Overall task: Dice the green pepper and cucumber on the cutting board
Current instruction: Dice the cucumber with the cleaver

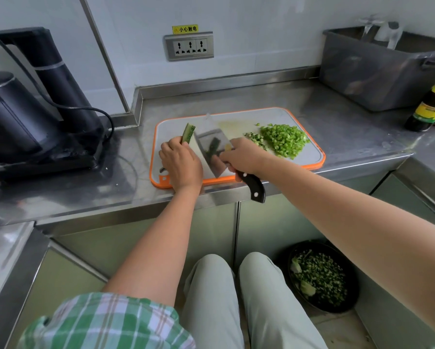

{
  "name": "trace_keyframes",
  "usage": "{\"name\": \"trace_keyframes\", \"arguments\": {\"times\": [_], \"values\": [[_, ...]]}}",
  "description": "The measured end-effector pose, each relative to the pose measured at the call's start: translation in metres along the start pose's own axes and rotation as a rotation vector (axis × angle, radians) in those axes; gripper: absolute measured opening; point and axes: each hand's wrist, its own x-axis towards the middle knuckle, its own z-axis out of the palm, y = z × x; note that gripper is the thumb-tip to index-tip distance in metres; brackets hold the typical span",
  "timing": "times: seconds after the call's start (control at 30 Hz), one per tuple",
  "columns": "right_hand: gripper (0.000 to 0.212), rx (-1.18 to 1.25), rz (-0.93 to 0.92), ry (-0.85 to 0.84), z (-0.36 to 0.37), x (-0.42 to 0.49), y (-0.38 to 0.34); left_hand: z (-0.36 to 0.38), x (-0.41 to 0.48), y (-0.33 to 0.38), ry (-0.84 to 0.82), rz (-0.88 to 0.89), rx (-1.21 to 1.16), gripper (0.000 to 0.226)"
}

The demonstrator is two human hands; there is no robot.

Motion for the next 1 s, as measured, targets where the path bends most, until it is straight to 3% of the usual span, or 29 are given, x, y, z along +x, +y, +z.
{"name": "trace_keyframes", "arguments": {"times": [0.13, 0.23, 0.4, 0.63, 0.77, 0.9, 1.0], "values": [[0.008, -0.204, 0.008, -0.023, -0.003, 0.005, 0.012, 0.0, -0.001, 0.0, -0.068, 0.07, 0.067, 0.027], [0.019, -0.269, 0.092, 0.084, -0.027, 0.008, 0.025, 0.001, -0.003, 0.0, -0.149, 0.184, 0.196, 0.026], [0.011, -0.258, 0.206, 0.233, -0.059, 0.008, 0.04, 0.001, -0.006, 0.002, -0.227, 0.362, 0.251, 0.026], [0.014, -0.252, 0.039, 0.199, -0.041, 0.004, 0.025, 0.002, -0.006, -0.001, -0.322, 0.433, 0.252, 0.028], [0.008, -0.423, 0.056, 0.167, -0.038, 0.006, 0.022, 0.002, -0.005, -0.001, -0.366, 0.426, 0.196, 0.031], [0.026, -0.455, 0.079, 0.115, -0.04, 0.008, 0.02, 0.0, -0.004, 0.0, -0.346, 0.37, 0.235, 0.035], [0.017, -0.469, 0.082, 0.122, -0.036, 0.009, 0.017, -0.002, -0.004, 0.001, -0.341, 0.327, 0.197, 0.026]]}}
